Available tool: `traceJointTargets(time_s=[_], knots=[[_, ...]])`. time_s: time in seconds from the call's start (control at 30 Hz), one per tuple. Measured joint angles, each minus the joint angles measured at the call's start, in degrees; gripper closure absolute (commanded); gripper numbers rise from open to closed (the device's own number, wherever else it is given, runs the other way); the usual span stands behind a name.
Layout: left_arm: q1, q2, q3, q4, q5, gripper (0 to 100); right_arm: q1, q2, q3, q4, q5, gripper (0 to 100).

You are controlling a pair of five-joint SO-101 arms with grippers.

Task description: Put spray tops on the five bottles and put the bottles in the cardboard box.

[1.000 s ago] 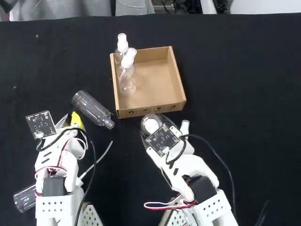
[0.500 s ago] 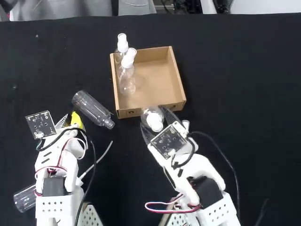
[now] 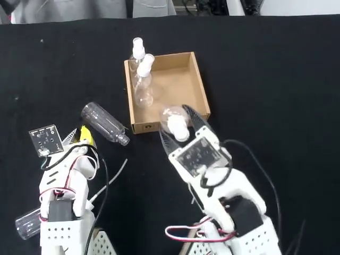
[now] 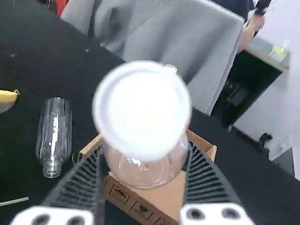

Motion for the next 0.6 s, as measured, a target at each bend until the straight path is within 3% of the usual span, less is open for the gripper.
traceJointTargets(time_s=[0.6], knots=[[0.0, 0.0, 0.0, 0.0, 0.0, 95, -1.76, 36.57, -20.66, 0.0, -7.21, 92.1]])
